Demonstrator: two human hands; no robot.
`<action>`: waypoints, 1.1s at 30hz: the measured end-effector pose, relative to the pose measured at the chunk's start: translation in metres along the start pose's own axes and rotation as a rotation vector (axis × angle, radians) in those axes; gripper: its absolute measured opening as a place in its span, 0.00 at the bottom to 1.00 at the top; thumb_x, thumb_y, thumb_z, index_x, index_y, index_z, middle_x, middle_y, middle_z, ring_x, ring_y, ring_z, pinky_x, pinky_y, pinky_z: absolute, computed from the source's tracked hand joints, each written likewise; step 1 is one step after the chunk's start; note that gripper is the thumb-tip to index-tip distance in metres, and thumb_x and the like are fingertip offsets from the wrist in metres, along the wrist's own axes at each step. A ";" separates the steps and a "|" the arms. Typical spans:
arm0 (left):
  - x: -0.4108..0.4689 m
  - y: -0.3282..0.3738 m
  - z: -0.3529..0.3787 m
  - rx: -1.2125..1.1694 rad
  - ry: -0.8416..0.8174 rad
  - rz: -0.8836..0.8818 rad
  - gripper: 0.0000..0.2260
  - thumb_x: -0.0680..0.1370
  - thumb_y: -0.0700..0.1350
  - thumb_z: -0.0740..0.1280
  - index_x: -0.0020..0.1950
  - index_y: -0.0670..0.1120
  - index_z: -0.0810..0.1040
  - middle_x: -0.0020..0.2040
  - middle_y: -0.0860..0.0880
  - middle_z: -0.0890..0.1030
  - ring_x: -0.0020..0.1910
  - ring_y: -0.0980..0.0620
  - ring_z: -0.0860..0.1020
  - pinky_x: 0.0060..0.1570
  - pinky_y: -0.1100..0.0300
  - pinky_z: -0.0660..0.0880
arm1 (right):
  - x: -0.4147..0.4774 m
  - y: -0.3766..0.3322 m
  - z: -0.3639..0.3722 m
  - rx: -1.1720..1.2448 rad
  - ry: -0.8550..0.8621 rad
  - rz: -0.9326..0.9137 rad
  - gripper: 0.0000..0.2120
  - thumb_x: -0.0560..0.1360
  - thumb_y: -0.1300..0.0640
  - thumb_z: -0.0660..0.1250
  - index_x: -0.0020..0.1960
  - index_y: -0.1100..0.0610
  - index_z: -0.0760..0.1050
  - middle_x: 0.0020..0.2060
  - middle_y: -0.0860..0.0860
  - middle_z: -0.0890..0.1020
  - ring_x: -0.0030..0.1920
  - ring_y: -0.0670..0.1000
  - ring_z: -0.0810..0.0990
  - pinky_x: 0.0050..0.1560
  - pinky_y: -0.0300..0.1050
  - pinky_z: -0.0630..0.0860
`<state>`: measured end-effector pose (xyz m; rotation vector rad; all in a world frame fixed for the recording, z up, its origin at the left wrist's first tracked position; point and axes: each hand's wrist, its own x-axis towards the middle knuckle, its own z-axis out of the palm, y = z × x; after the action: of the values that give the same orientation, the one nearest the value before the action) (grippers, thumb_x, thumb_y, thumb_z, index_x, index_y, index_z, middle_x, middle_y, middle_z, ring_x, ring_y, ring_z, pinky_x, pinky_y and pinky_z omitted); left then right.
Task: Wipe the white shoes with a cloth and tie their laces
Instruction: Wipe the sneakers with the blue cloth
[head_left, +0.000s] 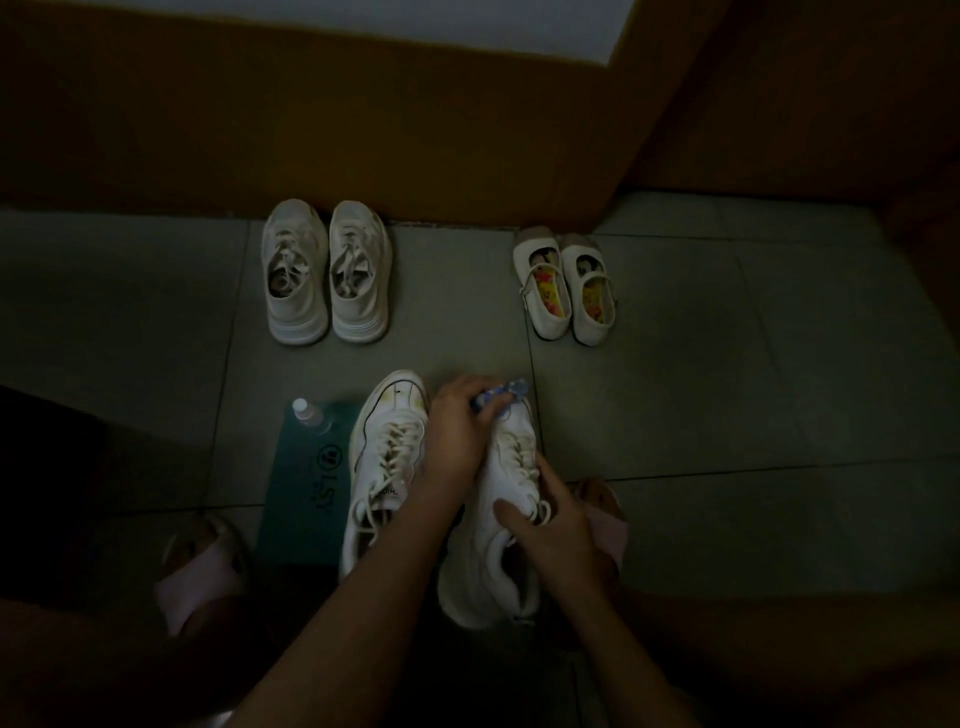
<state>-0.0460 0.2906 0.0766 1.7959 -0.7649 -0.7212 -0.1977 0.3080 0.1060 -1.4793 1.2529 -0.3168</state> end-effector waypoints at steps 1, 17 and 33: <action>-0.004 -0.001 -0.001 0.003 0.019 -0.009 0.04 0.73 0.44 0.70 0.47 0.46 0.82 0.44 0.52 0.80 0.47 0.52 0.78 0.50 0.58 0.72 | 0.000 -0.001 0.001 -0.006 -0.001 0.014 0.30 0.71 0.65 0.71 0.71 0.58 0.66 0.59 0.48 0.76 0.47 0.22 0.72 0.44 0.18 0.67; -0.077 -0.007 0.005 0.081 0.206 -0.161 0.08 0.76 0.49 0.67 0.50 0.46 0.81 0.46 0.49 0.81 0.46 0.55 0.77 0.52 0.53 0.75 | -0.005 -0.007 -0.006 0.050 -0.021 0.069 0.28 0.73 0.67 0.68 0.71 0.56 0.65 0.55 0.47 0.77 0.46 0.29 0.74 0.42 0.19 0.69; 0.018 0.019 0.006 0.053 0.012 -0.115 0.06 0.75 0.41 0.68 0.49 0.41 0.82 0.45 0.45 0.82 0.45 0.48 0.79 0.47 0.57 0.73 | -0.003 -0.004 -0.009 0.059 -0.057 0.100 0.26 0.75 0.64 0.67 0.70 0.57 0.65 0.57 0.46 0.75 0.46 0.26 0.72 0.43 0.18 0.66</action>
<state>-0.0427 0.2681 0.0909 1.9024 -0.6824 -0.7705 -0.2038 0.3044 0.1134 -1.3611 1.2568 -0.2413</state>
